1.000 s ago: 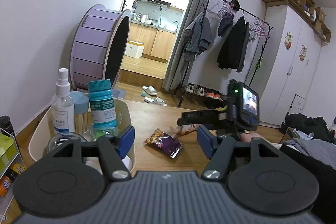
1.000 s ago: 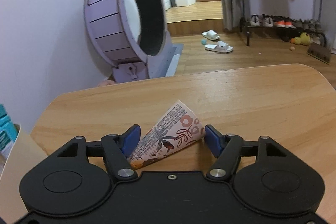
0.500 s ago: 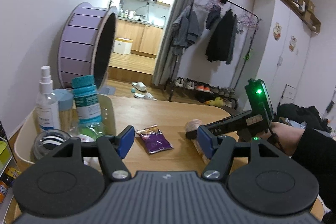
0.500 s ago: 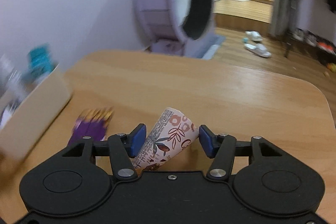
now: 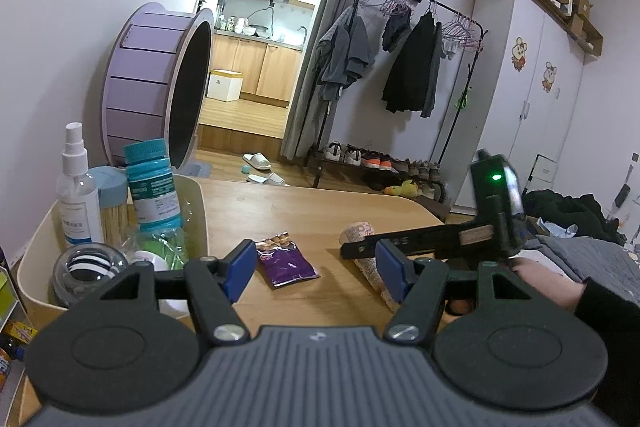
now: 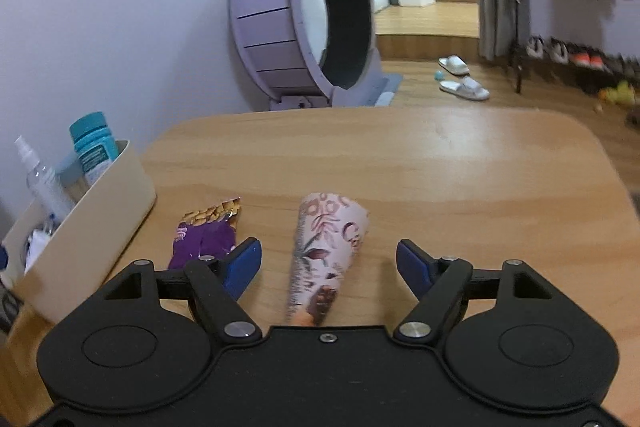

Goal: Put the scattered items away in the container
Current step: 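Lift the paper cone with the right gripper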

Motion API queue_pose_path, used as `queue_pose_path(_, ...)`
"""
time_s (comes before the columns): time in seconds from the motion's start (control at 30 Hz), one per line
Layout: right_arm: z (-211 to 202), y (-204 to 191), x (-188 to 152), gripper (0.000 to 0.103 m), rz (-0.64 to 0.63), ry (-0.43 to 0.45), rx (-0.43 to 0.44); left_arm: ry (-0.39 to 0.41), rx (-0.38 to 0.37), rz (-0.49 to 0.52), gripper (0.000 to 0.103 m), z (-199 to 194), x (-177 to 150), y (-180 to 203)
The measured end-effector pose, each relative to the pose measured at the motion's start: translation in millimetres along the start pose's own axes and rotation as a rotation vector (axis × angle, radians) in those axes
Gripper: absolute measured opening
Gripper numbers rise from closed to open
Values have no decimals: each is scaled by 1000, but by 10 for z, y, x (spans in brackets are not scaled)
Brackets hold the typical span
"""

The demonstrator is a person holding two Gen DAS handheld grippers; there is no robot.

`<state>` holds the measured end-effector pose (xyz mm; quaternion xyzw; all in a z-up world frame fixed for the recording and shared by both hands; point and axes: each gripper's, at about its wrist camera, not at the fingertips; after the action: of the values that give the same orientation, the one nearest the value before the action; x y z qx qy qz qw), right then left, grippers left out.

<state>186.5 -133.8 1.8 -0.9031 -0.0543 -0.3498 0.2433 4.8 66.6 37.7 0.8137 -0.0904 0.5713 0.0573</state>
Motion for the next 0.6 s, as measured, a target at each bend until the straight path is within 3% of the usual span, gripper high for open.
queue_pose_path(0.13,60,18,-86,67,-3,20,-48,4,0,-5,65,-19,-1,-18)
queue_pose_path(0.17,62,16,-85,62,-10,28,-58,6,1,-8,65,-24,1,-26)
queue_pose_path(0.23,69,18,-70,42,-18,38,-72,9,2,-12,65,-33,12,-37)
queue_pose_path(0.6,-251,38,-113,40,-4,80,19,26,62,-38,65,-267,-70,-210)
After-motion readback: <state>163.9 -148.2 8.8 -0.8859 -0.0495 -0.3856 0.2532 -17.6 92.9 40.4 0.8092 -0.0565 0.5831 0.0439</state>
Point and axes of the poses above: each gripper's, at about its wrist camera, not at the fingertips, and z roughly the way its jaws point, y to its right, x to its top, and after that the axes turned 15 degrees about z, right-handed
